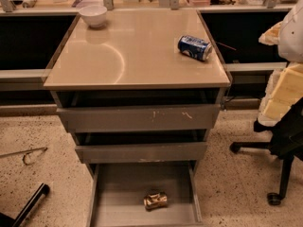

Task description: Pick orange can from bottom drawer and place on counter

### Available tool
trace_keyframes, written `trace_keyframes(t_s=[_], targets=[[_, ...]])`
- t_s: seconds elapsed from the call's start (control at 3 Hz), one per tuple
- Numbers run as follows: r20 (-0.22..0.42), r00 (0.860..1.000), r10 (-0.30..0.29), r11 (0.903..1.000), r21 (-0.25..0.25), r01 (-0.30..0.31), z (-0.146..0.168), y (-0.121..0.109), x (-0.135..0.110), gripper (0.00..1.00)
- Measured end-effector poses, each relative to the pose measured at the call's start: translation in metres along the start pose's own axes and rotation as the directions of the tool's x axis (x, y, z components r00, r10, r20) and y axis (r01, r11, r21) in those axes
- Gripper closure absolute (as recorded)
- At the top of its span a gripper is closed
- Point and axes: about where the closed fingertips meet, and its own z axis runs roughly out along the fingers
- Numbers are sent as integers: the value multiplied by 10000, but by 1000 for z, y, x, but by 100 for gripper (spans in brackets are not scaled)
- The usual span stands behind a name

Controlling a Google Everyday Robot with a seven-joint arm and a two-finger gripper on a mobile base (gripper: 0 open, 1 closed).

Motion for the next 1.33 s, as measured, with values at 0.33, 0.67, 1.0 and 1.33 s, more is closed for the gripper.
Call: trace_keyframes(t_s=[0.33, 0.67, 1.0, 1.33], targets=[[0, 10000, 0, 10000, 0, 0, 0, 0, 0, 0], [62, 10000, 61, 10000, -43, -60, 8, 1, 3, 0], [166, 9994, 292, 9972, -692, -279, 65, 9, 24, 0], [38, 9987, 508, 9867, -1550, -496, 150, 38, 55, 0]])
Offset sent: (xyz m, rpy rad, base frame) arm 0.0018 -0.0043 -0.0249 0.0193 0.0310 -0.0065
